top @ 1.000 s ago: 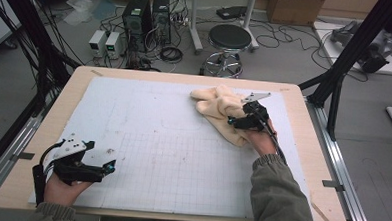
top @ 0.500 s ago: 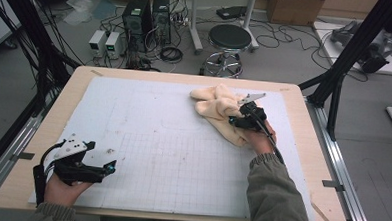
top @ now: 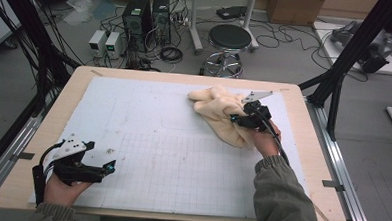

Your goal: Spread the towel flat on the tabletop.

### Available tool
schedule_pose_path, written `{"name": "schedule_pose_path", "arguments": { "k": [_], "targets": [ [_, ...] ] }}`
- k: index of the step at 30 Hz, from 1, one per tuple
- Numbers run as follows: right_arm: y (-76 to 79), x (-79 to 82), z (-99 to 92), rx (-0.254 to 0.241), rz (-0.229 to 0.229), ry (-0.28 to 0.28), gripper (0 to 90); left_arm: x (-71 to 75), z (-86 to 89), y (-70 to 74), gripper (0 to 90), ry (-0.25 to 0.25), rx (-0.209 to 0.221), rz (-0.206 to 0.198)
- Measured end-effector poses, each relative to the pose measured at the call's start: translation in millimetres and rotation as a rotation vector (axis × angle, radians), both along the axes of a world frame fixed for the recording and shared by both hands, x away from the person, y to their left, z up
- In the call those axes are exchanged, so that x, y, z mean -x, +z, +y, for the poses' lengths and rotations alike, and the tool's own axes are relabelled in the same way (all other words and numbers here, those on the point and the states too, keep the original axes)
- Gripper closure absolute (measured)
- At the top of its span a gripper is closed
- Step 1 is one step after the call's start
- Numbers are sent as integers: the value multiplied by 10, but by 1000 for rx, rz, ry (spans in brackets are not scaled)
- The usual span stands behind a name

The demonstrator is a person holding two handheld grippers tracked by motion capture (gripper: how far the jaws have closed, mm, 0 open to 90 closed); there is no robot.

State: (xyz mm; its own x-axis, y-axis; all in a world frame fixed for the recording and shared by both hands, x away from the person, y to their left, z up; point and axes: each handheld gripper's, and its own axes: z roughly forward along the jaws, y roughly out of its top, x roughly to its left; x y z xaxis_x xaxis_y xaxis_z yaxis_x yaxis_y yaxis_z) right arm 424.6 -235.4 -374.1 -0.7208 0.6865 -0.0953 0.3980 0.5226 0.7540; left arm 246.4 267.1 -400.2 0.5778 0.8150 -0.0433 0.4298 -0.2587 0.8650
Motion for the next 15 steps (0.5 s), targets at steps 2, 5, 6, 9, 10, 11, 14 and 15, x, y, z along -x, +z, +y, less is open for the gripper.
{"name": "schedule_pose_path", "arguments": {
  "k": [2, 5, 6, 9, 10, 11, 14, 15],
  "targets": [
    [74, 69, 28, -14, -12, 37, 677, 5, -8, 1, 17, 3, 7, 0],
    [182, 193, 78, -26, -19, 81, 677, 8, -12, 5, 17, 1, 6, -3],
    [217, 232, 95, -34, -14, 98, 677, 10, -17, 5, 17, 3, 10, -4],
    [290, 327, 134, -37, -15, 125, 677, 19, -18, 11, 17, 1, 9, -7],
    [374, 427, 189, -41, -17, 157, 677, 21, -20, 12, 17, 1, 10, -7],
    [404, 462, 210, -39, -21, 168, 677, 23, -23, 13, 17, 3, 13, -7],
    [533, 601, 292, -54, -32, 212, 676, 25, -23, 21, 17, -2, 9, -10],
    [579, 645, 321, -58, -35, 229, 677, 27, -26, 23, 17, 1, 14, -12]
  ]
}}
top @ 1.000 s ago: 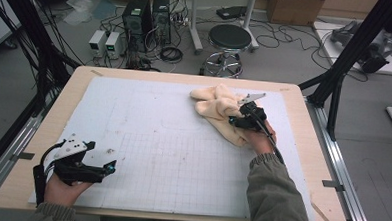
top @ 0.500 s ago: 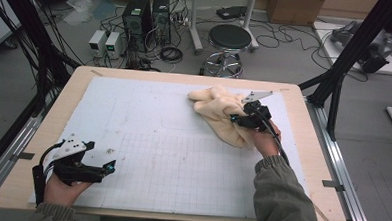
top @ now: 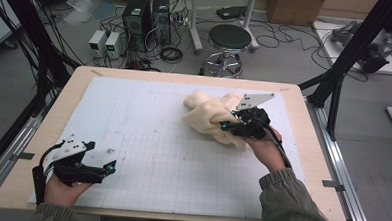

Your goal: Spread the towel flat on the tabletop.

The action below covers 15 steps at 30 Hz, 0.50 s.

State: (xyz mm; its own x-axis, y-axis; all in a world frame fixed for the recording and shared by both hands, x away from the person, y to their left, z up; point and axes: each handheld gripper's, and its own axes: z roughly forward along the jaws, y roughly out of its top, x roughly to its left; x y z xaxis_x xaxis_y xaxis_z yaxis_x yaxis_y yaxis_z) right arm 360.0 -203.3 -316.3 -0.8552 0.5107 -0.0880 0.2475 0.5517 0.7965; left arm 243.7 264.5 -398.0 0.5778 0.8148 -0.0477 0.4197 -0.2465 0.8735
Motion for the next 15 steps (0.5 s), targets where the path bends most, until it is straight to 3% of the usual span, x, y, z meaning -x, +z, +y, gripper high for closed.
{"name": "schedule_pose_path", "arguments": {
  "k": [1, 4, 5, 6, 9, 13, 15],
  "targets": [
    [0, 0, 0, 0, 0, 0, 677, 1, 1, 4, 17, -3, -2, -2],
    [190, 167, 142, -6, -27, 74, 676, 6, -6, 11, 17, -2, 4, -6],
    [190, 167, 142, -6, -27, 74, 676, 7, -6, 14, 17, -6, 3, -8],
    [289, 240, 231, -9, -29, 113, 677, 8, -7, 17, 17, -8, 2, -9],
    [378, 324, 355, -20, -29, 164, 675, 15, -12, 23, 17, -9, 7, -12],
    [411, 385, 497, -52, -7, 229, 674, 23, -10, 31, 17, -15, 9, -17],
    [355, 374, 575, -36, 3, 257, 670, 23, -13, 31, 17, -19, 11, -17]
  ]
}}
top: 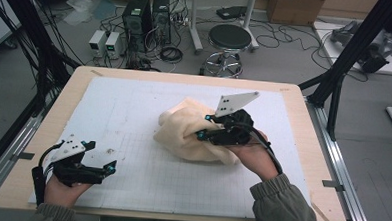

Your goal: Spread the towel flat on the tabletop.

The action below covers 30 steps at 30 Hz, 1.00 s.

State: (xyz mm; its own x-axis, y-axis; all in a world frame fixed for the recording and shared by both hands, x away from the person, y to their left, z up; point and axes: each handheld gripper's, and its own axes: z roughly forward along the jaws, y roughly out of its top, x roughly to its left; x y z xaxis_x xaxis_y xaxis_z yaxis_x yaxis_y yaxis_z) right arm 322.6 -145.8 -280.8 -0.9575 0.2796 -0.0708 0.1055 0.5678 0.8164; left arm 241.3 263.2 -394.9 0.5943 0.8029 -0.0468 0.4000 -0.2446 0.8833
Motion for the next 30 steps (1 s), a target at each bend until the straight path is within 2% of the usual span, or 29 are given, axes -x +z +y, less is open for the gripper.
{"name": "schedule_pose_path", "arguments": {
  "k": [3, 7, 8, 9, 10, 11, 13, 14, 16, 19, 21, 22, 23, 24, 27, 28, 29, 30],
  "targets": [
    [-300, -166, 38, 27, 54, -16, 665, -5, -12, 1, 17, -3, 2, -3],
    [-717, -361, 1, 65, 134, -77, 656, -39, -63, -5, 17, -25, 6, 2],
    [-717, -361, 1, 65, 134, -77, 656, -53, -91, -10, 17, -31, 7, 4],
    [-903, -439, -16, 109, 147, -104, 641, -68, -120, -13, 17, -38, 3, 7],
    [-983, -477, -32, 121, 163, -118, 629, -85, -152, -17, 17, -48, 0, 9],
    [-983, -477, -32, 121, 163, -118, 629, -106, -189, -19, 17, -62, -10, 11],
    [-1101, -535, -80, 103, 192, -141, 581, -132, -242, -21, 17, -76, -13, 13],
    [-1104, -535, -110, 64, 203, -162, 521, -163, -289, -23, 17, -95, -16, 17],
    [-1077, -518, -120, 52, 196, -155, 491, -178, -312, -25, 18, -102, -16, 19],
    [-949, -415, -145, 27, 136, -154, 422, -223, -387, -28, 24, -127, -21, 23],
    [-876, -346, -175, 19, 128, -163, 380, -251, -445, -26, 25, -137, -26, 24],
    [-794, -269, -236, -8, 100, -171, 364, -263, -477, -27, 25, -144, -25, 23],
    [-794, -269, -236, -8, 100, -171, 364, -280, -517, -28, 25, -154, -26, 23],
    [-740, -216, -285, -21, 73, -176, 358, -291, -534, -26, 36, -166, -32, 23],
    [-651, -73, -380, -49, 46, -166, 370, -327, -625, -36, 111, -204, -29, 26],
    [-641, -13, -420, -52, 37, -159, 382, -339, -656, -43, 112, -210, -26, 29],
    [-680, 57, -470, -49, 33, -148, 399, -354, -682, -51, 153, -226, -31, 33],
    [-680, 57, -470, -49, 33, -148, 399, -367, -708, -61, 153, -240, -33, 38]
  ]
}}
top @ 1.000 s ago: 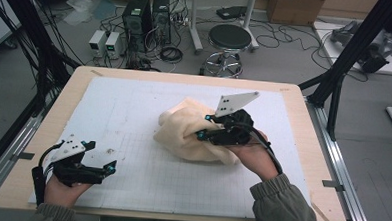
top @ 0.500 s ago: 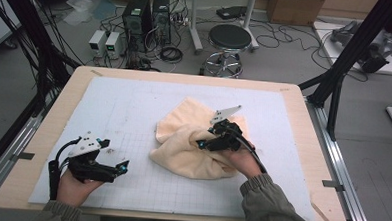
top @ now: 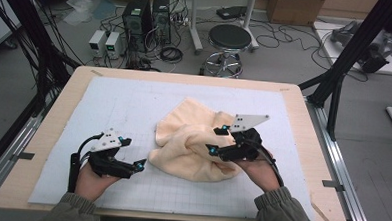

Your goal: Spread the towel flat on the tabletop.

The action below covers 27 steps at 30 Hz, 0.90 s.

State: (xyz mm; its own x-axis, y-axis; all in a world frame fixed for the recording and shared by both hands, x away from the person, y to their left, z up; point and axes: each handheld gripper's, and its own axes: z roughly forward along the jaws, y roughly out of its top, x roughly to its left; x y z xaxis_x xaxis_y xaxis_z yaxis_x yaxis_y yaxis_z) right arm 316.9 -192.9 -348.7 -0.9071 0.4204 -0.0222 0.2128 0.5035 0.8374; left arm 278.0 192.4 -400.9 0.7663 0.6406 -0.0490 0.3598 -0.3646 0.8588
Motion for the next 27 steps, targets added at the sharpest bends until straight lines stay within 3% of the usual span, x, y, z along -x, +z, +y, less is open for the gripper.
{"name": "schedule_pose_path", "arguments": {
  "k": [3, 4, 5, 6, 9, 11, 14, 16, 17, 19, 23, 27],
  "targets": [
    [-130, 75, -34, 34, 23, 5, 416, -44, -87, -35, 227, -32, -10, 10],
    [-282, 93, -58, 48, 46, -2, 419, -74, -129, -51, 270, -48, -14, 14],
    [-282, 93, -58, 48, 46, -2, 419, -102, -172, -64, 270, -54, -8, 15],
    [-400, 88, -61, 61, 72, -9, 419, -126, -205, -64, 308, -63, -18, 22],
    [-512, 75, -47, 77, 81, -15, 423, -229, -373, -79, 369, -114, -15, 27],
    [-651, 27, 4, 113, 83, -11, 439, -287, -492, -109, 429, -141, -26, 30],
    [-705, -4, 24, 116, 93, -11, 462, -369, -639, -191, 456, -168, -65, 54],
    [-752, -53, 31, 111, 99, -16, 498, -420, -722, -269, 574, -185, -101, 75],
    [-769, -67, 35, 106, 107, -20, 519, -431, -743, -289, 574, -182, -113, 85],
    [-798, -91, 50, 106, 109, -8, 568, -456, -767, -315, 678, -182, -132, 97],
    [-801, -114, 55, 98, 117, 14, 723, -436, -714, -262, 799, -178, -131, 90],
    [-716, -77, 51, 75, 116, 32, 763, -321, -602, -143, 820, -165, -134, 47]
  ]
}}
